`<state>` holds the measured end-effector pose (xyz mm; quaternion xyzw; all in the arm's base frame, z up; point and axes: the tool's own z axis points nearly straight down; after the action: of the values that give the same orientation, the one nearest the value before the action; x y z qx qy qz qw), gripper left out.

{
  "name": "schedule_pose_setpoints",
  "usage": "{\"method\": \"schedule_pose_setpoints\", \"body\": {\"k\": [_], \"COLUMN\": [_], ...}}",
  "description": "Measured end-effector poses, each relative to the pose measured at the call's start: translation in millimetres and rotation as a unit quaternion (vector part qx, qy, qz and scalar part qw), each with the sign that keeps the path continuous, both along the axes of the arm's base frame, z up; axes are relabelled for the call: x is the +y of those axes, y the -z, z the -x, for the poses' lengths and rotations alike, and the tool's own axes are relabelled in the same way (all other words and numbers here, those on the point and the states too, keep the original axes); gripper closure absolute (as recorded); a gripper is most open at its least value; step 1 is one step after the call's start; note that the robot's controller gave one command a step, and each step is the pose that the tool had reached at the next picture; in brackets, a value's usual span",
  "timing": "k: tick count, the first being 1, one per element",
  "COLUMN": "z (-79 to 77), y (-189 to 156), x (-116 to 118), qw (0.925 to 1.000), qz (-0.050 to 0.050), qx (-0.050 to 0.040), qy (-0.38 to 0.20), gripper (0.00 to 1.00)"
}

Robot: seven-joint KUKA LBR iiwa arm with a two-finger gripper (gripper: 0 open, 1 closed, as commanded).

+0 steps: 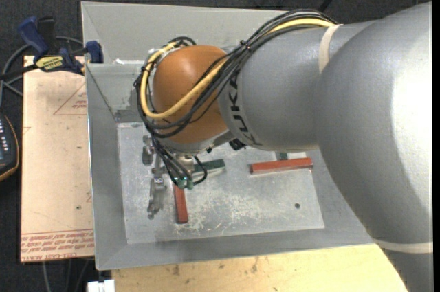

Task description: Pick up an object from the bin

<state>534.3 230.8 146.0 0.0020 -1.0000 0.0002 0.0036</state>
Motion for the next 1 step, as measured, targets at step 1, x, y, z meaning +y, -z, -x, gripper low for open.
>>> {"method": "schedule_pose_setpoints", "body": {"k": [1], "z": [-23.6], "y": [80.1], "x": [-91.6], "qw": [0.9983], "qz": [0.002], "qx": [-0.0014], "qy": [0.058], "gripper": [0.0]}}
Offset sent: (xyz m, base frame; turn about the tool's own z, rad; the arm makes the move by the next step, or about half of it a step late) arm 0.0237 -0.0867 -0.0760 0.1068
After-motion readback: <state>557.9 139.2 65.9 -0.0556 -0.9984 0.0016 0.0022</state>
